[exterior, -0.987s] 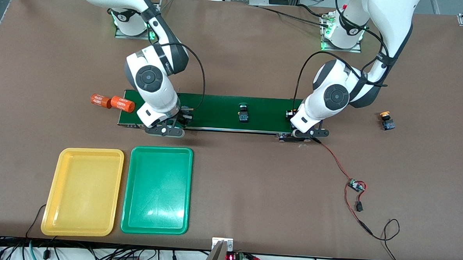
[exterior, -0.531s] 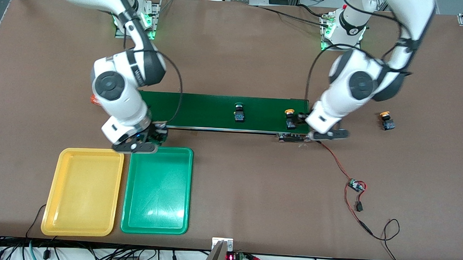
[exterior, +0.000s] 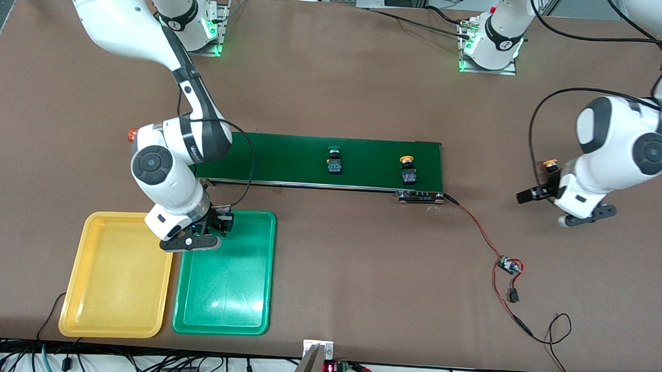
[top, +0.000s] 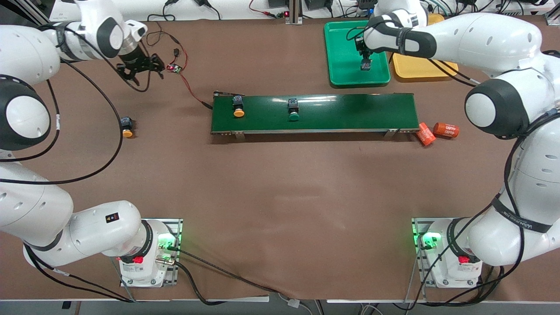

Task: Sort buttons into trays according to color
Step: 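Set the green button in the green tray with the right gripper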

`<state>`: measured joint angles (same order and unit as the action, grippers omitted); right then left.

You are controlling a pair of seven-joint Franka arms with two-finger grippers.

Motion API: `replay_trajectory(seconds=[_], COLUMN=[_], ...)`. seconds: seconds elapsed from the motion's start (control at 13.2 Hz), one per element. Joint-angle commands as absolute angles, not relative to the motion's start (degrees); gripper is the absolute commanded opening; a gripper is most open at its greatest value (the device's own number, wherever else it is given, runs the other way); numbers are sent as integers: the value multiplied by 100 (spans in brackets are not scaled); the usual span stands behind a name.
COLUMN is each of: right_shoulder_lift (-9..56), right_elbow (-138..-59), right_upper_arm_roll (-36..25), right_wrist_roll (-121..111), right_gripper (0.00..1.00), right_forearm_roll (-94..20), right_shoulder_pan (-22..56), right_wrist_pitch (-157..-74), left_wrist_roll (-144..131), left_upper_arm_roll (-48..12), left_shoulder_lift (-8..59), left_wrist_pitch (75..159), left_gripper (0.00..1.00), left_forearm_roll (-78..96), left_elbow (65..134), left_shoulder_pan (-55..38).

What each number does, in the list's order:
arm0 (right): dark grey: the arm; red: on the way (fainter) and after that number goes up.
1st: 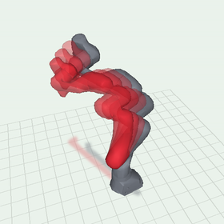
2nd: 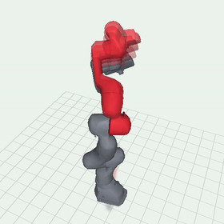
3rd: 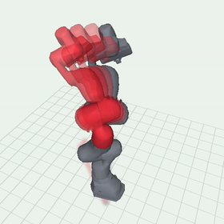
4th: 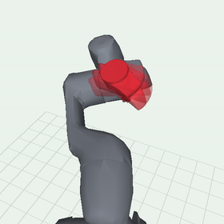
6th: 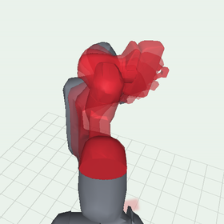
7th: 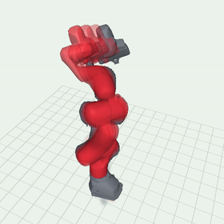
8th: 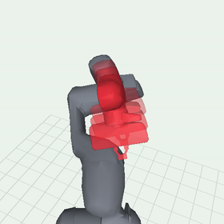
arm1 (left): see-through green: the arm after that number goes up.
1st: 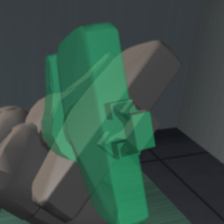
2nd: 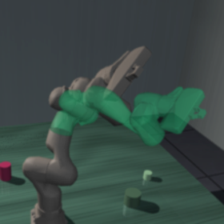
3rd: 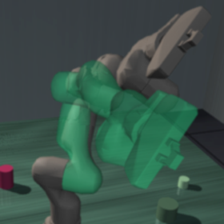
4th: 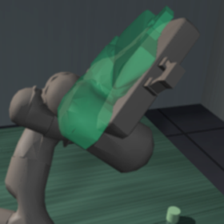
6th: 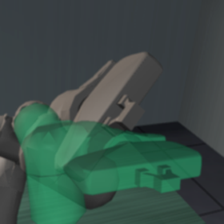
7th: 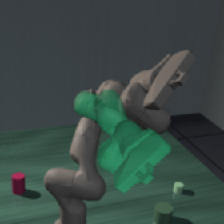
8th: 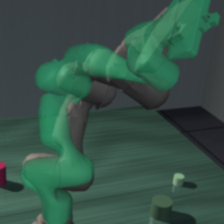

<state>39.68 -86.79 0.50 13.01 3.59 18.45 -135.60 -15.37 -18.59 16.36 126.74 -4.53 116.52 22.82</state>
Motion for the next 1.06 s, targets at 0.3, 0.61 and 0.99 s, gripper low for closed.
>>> replay_trajectory(seconds=[0.3,0.61,0.99], right_shoulder_lift=[4289,4228,3220], right_elbow=[-8543,-8674,-9586], right_upper_arm_roll=[62,62,0], right_wrist_roll=[1160,1230,1256], right_gripper=[69,100,100], right_forearm_roll=[589,571,528], right_shoulder_pan=[1837,1872,1828], right_wrist_pitch=[-13614,-13606,-12923], left_wrist_roll=[-334,-387,-334], left_upper_arm_roll=[-1934,-1934,-1934], left_shoulder_lift=[2152,2522,2602], left_wrist_pitch=[12744,12850,12797], left_gripper=[100,100,100], left_forearm_roll=[-1051,-1266,-1266], left_elbow=[11698,11794,12102], left_shoulder_pan=[3357,3664,3753])
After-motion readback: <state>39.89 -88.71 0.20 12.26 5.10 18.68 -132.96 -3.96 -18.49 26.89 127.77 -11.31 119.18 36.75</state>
